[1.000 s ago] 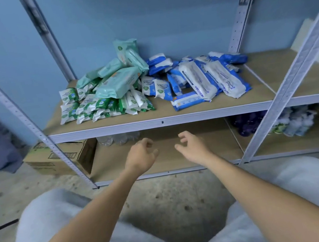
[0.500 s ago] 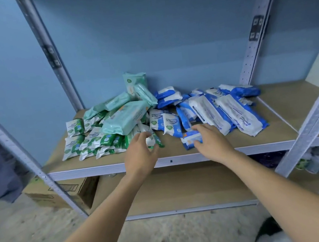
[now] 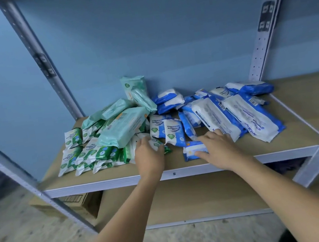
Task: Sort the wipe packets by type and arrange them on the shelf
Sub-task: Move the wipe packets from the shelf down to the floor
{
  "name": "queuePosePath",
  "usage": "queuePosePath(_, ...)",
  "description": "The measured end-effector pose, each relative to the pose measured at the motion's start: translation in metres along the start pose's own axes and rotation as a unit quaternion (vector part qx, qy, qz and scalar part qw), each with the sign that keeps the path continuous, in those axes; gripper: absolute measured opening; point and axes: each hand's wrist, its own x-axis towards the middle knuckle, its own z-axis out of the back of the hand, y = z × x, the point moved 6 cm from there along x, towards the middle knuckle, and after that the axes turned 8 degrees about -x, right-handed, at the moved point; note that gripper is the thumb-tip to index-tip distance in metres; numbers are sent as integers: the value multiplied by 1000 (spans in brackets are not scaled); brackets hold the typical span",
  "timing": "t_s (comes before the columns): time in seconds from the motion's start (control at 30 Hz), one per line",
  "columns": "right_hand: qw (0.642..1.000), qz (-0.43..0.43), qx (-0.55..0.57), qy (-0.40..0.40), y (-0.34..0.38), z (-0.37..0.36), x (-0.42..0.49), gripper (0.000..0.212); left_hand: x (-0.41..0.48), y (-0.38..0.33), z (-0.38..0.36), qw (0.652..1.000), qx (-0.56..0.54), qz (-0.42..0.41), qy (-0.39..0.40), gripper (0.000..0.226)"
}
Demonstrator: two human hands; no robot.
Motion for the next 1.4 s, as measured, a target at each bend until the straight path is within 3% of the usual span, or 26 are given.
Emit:
queuePosePath(0.2,996,-17,-3,-87,2,-9,-20,57,1,-5,-12,999,28,-21,-17,41)
queuePosePath(0.33,997,-13,28,-71,-1,-18,-29,60,2,-1,-10,1000,-16,0,-26,42)
queuePosePath(0.67,996,-41,-36,-73,4,-15,-50,64,-47,16,10,999,-46,-23,8,40)
queuePosePath(0.83,991,-71,-54,-96,15,-12,-63,61,-66,15,7,997,42,-51,50,33)
queuePosePath(0.97,988,-99,-64,-104,25,-10,-80,56,-60,5,1,986,155,-43,37,54)
queuePosePath(1.1,983,-107,-42,-146,32,-19,-100,57,-65,2,0,980,178,-79,48,44)
queuePosePath(1.23,983,-142,28,-111,35,-53,-124,71,-95,15,10,982,132,-132,43,38)
queuePosePath(1.4,983,-149,108,-1,47,-123,-147,70,-140,64,10,978,113,-169,36,35)
